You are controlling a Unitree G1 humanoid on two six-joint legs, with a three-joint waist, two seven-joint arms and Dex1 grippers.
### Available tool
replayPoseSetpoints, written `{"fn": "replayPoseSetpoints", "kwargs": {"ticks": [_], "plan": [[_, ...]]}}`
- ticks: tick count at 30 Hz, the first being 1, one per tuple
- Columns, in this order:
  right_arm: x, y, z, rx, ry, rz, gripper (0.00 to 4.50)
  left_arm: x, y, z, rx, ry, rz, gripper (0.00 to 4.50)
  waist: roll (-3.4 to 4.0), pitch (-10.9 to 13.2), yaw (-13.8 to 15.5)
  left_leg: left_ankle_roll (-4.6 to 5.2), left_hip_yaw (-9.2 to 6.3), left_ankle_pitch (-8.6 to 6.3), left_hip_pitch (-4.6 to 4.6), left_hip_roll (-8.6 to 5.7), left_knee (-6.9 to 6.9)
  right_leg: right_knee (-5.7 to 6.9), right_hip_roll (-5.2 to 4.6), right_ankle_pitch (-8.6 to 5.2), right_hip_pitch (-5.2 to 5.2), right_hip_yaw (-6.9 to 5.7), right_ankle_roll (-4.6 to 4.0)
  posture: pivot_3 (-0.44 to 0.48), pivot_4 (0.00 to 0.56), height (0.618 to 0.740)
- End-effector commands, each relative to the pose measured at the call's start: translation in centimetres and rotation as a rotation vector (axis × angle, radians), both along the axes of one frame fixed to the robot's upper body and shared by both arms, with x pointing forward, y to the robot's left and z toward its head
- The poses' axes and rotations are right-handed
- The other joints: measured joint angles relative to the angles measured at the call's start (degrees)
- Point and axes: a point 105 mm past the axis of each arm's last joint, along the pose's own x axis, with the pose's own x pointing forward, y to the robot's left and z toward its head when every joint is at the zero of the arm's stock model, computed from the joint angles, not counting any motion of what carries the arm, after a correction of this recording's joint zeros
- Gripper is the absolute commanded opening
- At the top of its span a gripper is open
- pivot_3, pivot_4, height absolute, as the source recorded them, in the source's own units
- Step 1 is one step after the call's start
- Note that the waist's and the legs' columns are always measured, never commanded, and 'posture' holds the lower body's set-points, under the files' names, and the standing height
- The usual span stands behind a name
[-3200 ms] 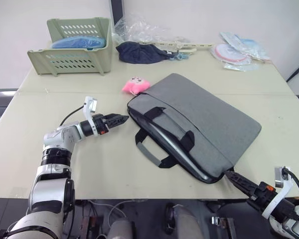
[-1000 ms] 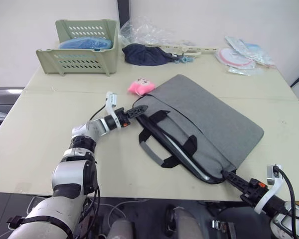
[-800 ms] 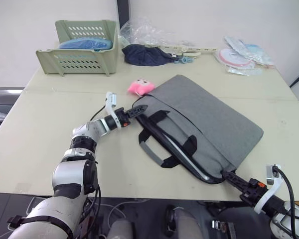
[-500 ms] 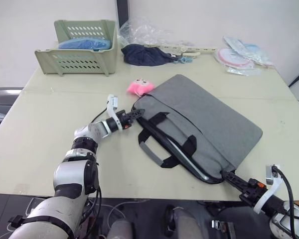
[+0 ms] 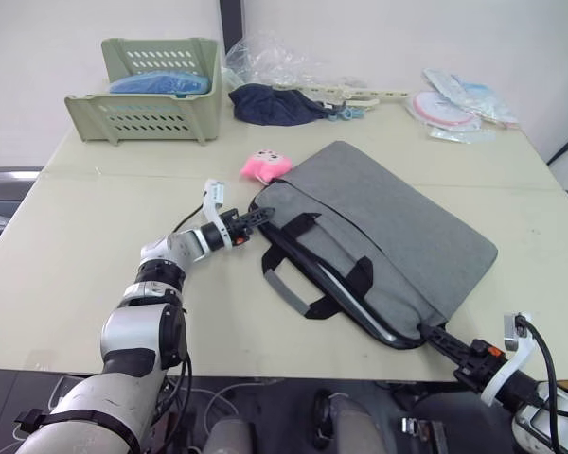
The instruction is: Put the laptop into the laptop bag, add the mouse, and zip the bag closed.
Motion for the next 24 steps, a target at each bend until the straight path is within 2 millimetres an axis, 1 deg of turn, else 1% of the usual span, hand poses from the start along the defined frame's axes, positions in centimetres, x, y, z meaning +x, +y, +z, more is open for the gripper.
{"fn": "replayPoseSetpoints", "kwargs": {"ticks": [1, 5, 9, 12, 16, 18, 20, 24], "plan": [[-0.3, -0.1, -0.3, -0.023, 0.024, 0.026, 0.00, -0.3, 0.8, 0.1, 0.018, -0.005, -0.007, 0.05, 0.00, 0.00, -0.13, 0.00, 0.00, 0.00, 0.00, 0.00, -0.01, 0.00, 0.00, 0.00, -0.01, 0.01, 0.00, 0.000, 0.150, 0.740], [0.2, -0.8, 0.6, -0.052, -0.002, 0.035, 0.00, -0.7, 1.8, 0.4, 0.025, -0.010, -0.004, 0.05, 0.01, 0.01, -0.46, 0.00, 0.02, 0.00, -0.02, 0.00, -0.04, -0.02, 0.01, 0.00, -0.03, 0.01, 0.00, 0.000, 0.150, 0.740], [1.4, -2.2, 1.6, -0.090, -0.030, 0.032, 0.00, -1.6, 3.1, 0.3, 0.035, -0.007, 0.009, 0.05, 0.02, 0.01, -0.79, 0.00, 0.03, 0.00, -0.03, 0.00, -0.03, -0.04, 0.01, 0.00, -0.03, 0.02, 0.00, 0.000, 0.150, 0.740], [2.5, -2.3, 2.4, -0.111, -0.052, 0.054, 0.00, -2.7, 3.4, 0.2, 0.044, -0.001, 0.001, 0.05, 0.02, 0.02, -0.88, 0.00, 0.03, 0.00, -0.03, 0.00, -0.03, -0.04, 0.00, 0.00, -0.03, 0.03, 0.00, 0.000, 0.150, 0.740], [3.4, -2.3, 2.8, -0.124, -0.068, 0.062, 0.00, -3.4, 3.6, 0.1, 0.055, 0.003, 0.004, 0.05, 0.04, 0.02, -1.03, 0.00, 0.02, 0.00, -0.02, 0.01, -0.03, -0.02, 0.00, 0.00, -0.04, 0.03, 0.00, 0.000, 0.150, 0.740], [4.2, -2.3, 3.3, -0.139, -0.088, 0.061, 0.00, -3.9, 3.9, 0.2, 0.055, 0.005, 0.015, 0.05, 0.05, 0.03, -1.22, 0.00, 0.02, 0.00, -0.03, 0.02, -0.03, -0.02, 0.01, 0.00, -0.05, 0.03, 0.00, 0.000, 0.150, 0.740], [5.1, -2.3, 3.8, -0.154, -0.103, 0.063, 0.00, -4.7, 4.2, 0.3, 0.048, 0.010, 0.032, 0.05, 0.07, 0.04, -1.37, 0.00, 0.02, 0.00, -0.04, 0.02, -0.03, -0.03, 0.00, 0.00, -0.05, 0.04, 0.00, 0.000, 0.150, 0.740], [6.1, -2.2, 4.2, -0.179, -0.120, 0.075, 0.00, -6.1, 4.5, 0.2, 0.052, 0.026, 0.051, 0.05, 0.25, 0.15, -1.54, 0.00, 0.09, 0.00, -0.04, 0.05, -0.02, 0.01, 0.01, 0.01, -0.12, 0.11, 0.03, 0.000, 0.150, 0.740]]}}
